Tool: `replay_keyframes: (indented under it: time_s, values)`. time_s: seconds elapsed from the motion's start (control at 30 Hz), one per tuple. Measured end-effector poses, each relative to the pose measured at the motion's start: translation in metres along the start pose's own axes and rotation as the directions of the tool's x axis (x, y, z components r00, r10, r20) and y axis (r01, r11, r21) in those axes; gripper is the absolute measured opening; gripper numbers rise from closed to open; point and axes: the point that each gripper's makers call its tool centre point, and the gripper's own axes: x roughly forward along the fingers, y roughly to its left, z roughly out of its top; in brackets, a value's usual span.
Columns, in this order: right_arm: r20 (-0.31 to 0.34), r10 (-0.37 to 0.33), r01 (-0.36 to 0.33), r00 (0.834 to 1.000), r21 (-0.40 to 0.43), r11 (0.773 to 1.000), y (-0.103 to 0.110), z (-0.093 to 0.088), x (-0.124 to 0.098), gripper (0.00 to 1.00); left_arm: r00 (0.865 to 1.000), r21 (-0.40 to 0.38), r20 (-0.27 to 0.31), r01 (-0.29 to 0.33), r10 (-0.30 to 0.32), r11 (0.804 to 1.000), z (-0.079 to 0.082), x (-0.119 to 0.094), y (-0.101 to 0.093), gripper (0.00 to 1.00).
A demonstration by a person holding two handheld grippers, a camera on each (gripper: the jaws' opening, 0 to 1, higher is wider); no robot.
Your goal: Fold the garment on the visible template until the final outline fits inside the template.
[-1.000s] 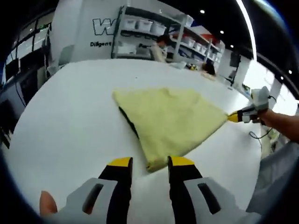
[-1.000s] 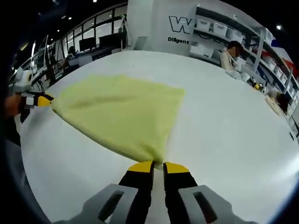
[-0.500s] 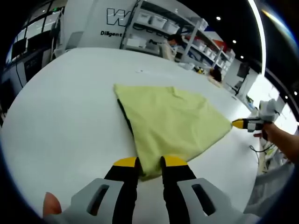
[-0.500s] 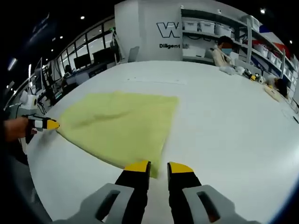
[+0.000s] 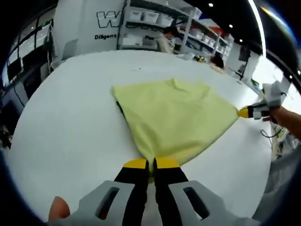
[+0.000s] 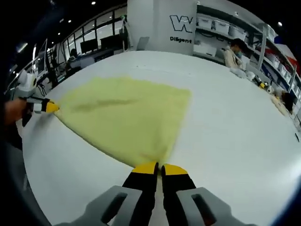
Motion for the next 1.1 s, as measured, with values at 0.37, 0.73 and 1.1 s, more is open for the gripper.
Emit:
replay_keyframes:
  time_s: [0.37, 0.73, 1.1]
  values:
    - [-0.104, 0.041, -0.045, 0.994, -0.033, 0.998, 0.019, -0.024, -0.023, 0.0, 0.999, 0.035, -0.033, 0.011, -0.01, 0.999, -0.018, -0.018, -0.004, 0.0]
    - [-0.204, 0.055, -0.071, 0.977, -0.072, 0.995, 0.038, -0.05, -0.047, 0.0, 0.997, 0.045, -0.07, 0.026, -0.023, 0.999, -0.045, -0.043, -0.017, 0.0]
    - [-0.19, 0.059, -0.066, 0.98, -0.031, 0.997, 0.041, -0.057, -0.052, 0.0, 0.998, 0.004, -0.059, 0.032, -0.032, 0.999, -0.053, -0.053, -0.019, 0.01]
